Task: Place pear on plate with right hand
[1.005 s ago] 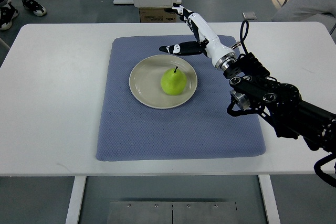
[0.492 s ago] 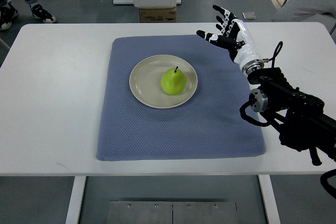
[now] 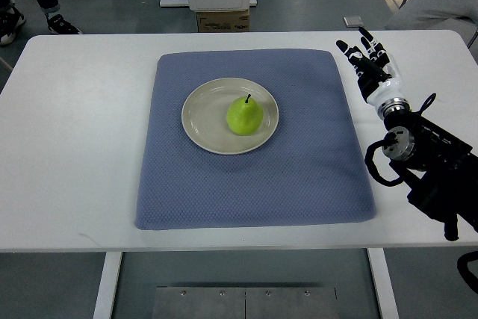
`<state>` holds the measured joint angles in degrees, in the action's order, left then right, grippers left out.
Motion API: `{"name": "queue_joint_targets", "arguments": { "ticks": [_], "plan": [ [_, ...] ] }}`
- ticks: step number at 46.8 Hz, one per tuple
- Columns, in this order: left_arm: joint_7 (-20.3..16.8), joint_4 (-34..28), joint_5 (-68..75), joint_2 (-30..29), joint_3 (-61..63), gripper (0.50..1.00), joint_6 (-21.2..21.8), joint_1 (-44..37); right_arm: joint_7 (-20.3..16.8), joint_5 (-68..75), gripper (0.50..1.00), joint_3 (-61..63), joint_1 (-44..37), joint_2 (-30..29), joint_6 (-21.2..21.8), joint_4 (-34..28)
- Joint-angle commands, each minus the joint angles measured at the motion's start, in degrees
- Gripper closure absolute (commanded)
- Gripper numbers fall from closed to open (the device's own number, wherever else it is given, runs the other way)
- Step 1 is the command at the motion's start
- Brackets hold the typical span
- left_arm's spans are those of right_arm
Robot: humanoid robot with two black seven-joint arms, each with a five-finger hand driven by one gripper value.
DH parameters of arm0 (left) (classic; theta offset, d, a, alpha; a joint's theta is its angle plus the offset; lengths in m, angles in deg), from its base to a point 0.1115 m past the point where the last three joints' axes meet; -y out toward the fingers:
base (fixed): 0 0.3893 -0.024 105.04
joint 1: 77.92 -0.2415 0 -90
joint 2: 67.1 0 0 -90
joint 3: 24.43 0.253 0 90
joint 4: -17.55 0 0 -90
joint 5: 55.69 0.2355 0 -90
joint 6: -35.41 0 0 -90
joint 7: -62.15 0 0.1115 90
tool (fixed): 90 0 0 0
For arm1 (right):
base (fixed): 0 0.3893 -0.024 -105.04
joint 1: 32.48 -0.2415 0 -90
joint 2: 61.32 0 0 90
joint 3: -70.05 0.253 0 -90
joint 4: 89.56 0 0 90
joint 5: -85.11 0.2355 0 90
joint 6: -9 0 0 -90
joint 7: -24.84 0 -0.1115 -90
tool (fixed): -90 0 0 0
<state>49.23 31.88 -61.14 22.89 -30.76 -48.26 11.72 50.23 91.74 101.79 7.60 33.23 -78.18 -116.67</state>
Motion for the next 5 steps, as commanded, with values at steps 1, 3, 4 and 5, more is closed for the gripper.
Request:
{"name": "queue_joint_targets", "arguments": {
  "ticks": [1, 3, 4, 5],
  "plan": [
    [0.0, 0.0, 0.0, 0.0, 0.0, 0.500, 0.0, 0.0, 0.0, 0.0, 0.500, 0.1, 0.4, 0.0, 0.0, 0.0],
    [0.0, 0.0, 0.0, 0.0, 0.0, 0.500, 0.0, 0.0, 0.1, 0.0, 0.500, 0.1, 1.0, 0.0, 0.0, 0.0],
    [0.0, 0.0, 0.0, 0.0, 0.0, 0.500, 0.0, 0.0, 0.1, 0.0, 0.500, 0.0, 1.1, 0.0, 0.0, 0.0],
    [0.0, 0.0, 0.0, 0.0, 0.0, 0.500, 0.0, 0.0, 0.1, 0.0, 0.500, 0.0, 1.1, 0.0, 0.0, 0.0]
  ]
}}
